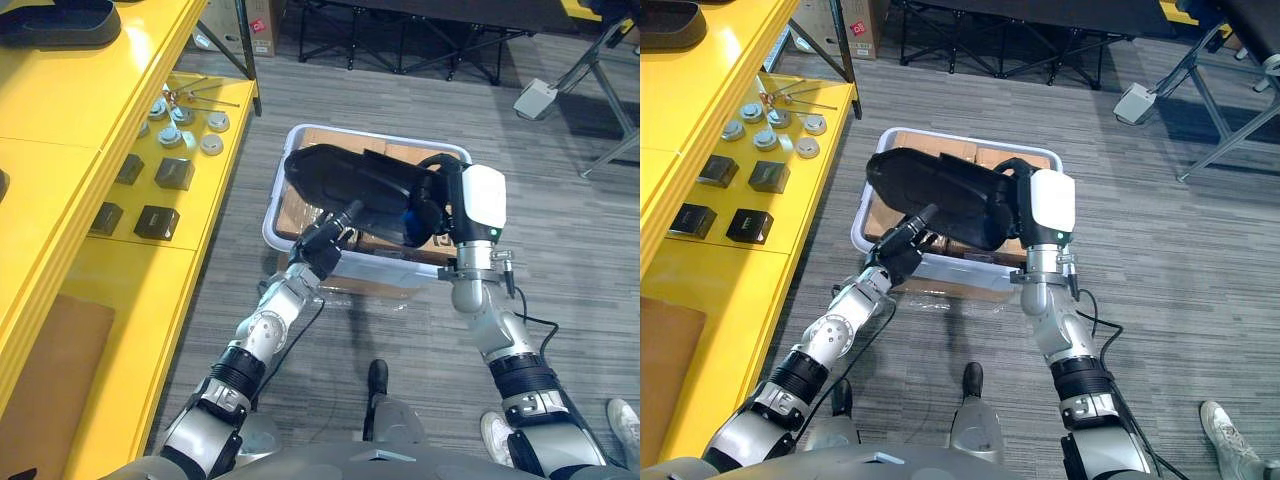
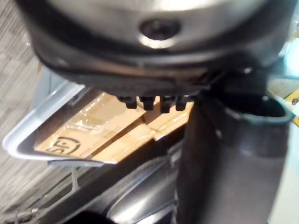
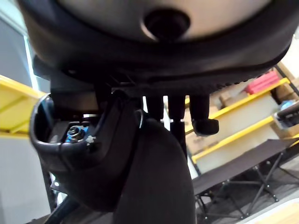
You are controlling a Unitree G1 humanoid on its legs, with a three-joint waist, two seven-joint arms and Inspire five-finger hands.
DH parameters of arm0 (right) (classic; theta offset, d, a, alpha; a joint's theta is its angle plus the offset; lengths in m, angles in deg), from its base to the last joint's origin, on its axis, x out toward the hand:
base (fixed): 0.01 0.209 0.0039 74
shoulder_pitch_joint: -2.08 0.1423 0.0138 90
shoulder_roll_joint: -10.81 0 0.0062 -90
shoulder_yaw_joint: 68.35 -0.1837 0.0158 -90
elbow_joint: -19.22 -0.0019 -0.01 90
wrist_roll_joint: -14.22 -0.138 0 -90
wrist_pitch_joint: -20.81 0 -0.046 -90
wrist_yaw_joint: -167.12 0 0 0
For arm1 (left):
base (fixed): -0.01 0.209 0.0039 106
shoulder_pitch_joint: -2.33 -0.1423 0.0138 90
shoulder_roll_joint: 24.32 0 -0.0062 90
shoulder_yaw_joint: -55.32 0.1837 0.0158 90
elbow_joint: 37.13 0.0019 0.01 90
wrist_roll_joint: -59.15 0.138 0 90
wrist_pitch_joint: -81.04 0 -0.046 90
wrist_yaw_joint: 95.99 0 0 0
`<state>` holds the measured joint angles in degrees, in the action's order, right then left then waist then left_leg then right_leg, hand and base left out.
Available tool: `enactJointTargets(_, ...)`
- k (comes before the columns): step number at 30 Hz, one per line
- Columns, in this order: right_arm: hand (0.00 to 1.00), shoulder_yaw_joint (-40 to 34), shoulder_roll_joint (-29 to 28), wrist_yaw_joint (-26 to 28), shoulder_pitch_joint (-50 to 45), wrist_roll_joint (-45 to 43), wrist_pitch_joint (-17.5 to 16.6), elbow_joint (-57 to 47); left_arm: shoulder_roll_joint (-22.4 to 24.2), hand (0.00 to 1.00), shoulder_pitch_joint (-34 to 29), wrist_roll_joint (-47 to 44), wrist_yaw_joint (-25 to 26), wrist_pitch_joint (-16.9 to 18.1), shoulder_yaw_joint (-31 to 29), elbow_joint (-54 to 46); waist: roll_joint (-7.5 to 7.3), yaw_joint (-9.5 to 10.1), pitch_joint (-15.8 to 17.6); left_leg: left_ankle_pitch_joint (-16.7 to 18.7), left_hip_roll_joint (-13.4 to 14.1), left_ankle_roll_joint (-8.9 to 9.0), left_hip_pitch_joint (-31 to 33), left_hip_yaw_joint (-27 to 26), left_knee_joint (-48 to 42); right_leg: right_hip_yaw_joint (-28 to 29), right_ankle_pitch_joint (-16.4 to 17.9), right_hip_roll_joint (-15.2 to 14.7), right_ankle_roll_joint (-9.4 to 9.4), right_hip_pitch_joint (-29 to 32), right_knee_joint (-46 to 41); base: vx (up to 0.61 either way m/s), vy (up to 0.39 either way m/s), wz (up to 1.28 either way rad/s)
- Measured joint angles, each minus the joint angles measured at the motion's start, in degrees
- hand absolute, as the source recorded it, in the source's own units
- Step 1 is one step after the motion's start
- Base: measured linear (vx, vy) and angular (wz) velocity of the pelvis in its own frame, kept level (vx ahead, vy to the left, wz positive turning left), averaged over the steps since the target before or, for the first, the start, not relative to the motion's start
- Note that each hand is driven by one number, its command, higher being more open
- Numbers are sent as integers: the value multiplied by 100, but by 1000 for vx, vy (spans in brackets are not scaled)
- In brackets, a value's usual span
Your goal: Walk over and take three plastic housings, then place them on the shelf
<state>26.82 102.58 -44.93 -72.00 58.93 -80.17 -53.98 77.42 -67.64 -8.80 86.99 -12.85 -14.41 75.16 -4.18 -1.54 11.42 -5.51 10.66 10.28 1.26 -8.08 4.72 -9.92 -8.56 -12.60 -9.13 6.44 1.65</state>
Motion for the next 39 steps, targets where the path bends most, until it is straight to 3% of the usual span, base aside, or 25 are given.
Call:
enactJointTargets(9, 0, 472, -104, -13, 2, -8, 23, 36, 44, 100, 3, -37, 28, -160, 468, 410, -1, 19, -61, 61, -10, -6, -68, 11, -58, -30, -41, -3, -13, -178, 150, 0, 0, 0)
enactJointTargets(10, 0, 490, -136, -13, -6, -12, 37, 70, 43, 0, 2, -217, 26, -165, 519, 439, -1, 25, -61, 61, -10, -6, -66, 18, -57, -39, -41, -3, -13, -182, 151, 0, 0, 0)
enactJointTargets(17, 0, 590, -255, -290, -244, -72, 36, 117, 45, 0, -6, -1135, -231, -204, 751, 438, 13, 62, -128, 69, -20, -16, -60, 44, -57, -85, -41, -16, -13, -206, 164, -1, -5, 2)
enactJointTargets(22, 0, 624, -483, -540, -504, -344, 9, 156, 145, 0, -50, -1966, -301, 269, 883, 438, 46, 103, -313, 113, -21, -20, -67, 46, -101, -98, -41, -17, -14, -269, 237, 0, 0, 0)
enactJointTargets(24, 0, 846, -497, -622, -634, -340, -285, 101, 156, 0, -151, -2139, -303, 510, 889, 436, 52, 67, -352, 158, -19, -25, -76, 44, -166, -97, -41, -17, -16, -308, 248, 0, 0, 0)
enactJointTargets(27, 0, 1010, -788, -655, -743, -336, -327, 100, 217, 0, -400, -2406, -332, 862, 930, 432, 47, 48, -408, 165, -19, -26, -80, 47, -167, -103, -40, -19, -18, -318, 250, 0, 0, 0)
enactJointTargets(30, 0, 1020, -909, -673, -872, -336, -325, 158, 216, 0, -570, -2634, -385, 828, 942, 432, 47, 137, -409, 165, -20, -26, -86, 47, -166, -107, -38, -22, -20, -327, 250, 0, 0, 0)
enactJointTargets(38, 0, 1123, -927, -784, -1057, -345, -445, 255, 216, 0, -837, -2687, -545, 762, 932, 432, 31, 137, -419, 178, -19, -20, -105, 51, -158, -128, -29, -24, -24, -339, 250, -1, -1, 0)
enactJointTargets(39, 100, 1130, -928, -816, -1080, -347, -460, 255, 216, 0, -856, -2686, -577, 773, 947, 432, 24, 132, -423, 182, -19, -17, -111, 47, -158, -127, -28, -24, -23, -339, 250, -4, -10, -4)
